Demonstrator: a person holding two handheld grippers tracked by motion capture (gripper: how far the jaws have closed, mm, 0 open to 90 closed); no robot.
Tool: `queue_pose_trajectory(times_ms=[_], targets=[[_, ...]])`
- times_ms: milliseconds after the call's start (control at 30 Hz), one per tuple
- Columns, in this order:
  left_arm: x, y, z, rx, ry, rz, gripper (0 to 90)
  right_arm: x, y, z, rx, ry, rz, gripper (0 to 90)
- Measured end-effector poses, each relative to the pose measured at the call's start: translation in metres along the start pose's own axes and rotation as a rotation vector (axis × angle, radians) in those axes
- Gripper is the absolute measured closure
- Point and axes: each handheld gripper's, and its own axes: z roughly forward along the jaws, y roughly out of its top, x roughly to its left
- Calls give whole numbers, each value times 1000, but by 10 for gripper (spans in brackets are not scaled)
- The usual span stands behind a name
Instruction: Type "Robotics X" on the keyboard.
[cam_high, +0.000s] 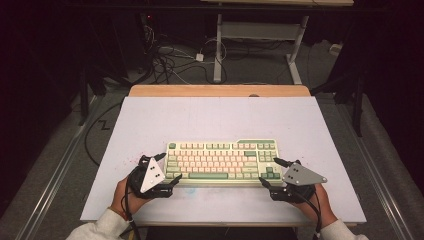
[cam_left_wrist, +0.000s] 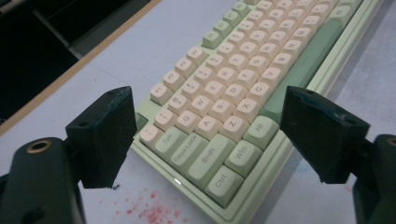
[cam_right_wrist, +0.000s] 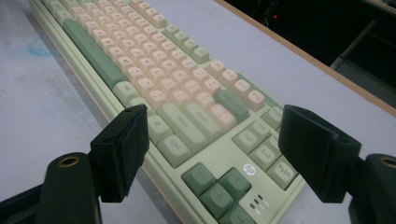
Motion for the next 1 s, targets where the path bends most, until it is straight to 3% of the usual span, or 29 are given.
queue_pose_trajectory(times_ms=[133,300,433,567,633,1000], targets=[[-7,-4,-5,8,-12,0,178,1,7,4,-11,19,10,335],[-9,-8,-7,22,-25,-21,178,1,16,13,-13,71,14,546],[-8,-11,-8,33,-36,-39,178,-2,18,22,8,119,47,718],[-8,-11,-7,40,-37,-40,178,-1,25,31,35,139,29,857],[-8,-12,-6,43,-40,-42,178,1,30,37,48,146,14,898],[-8,-13,-4,56,-51,-42,179,13,55,85,115,193,-33,900]])
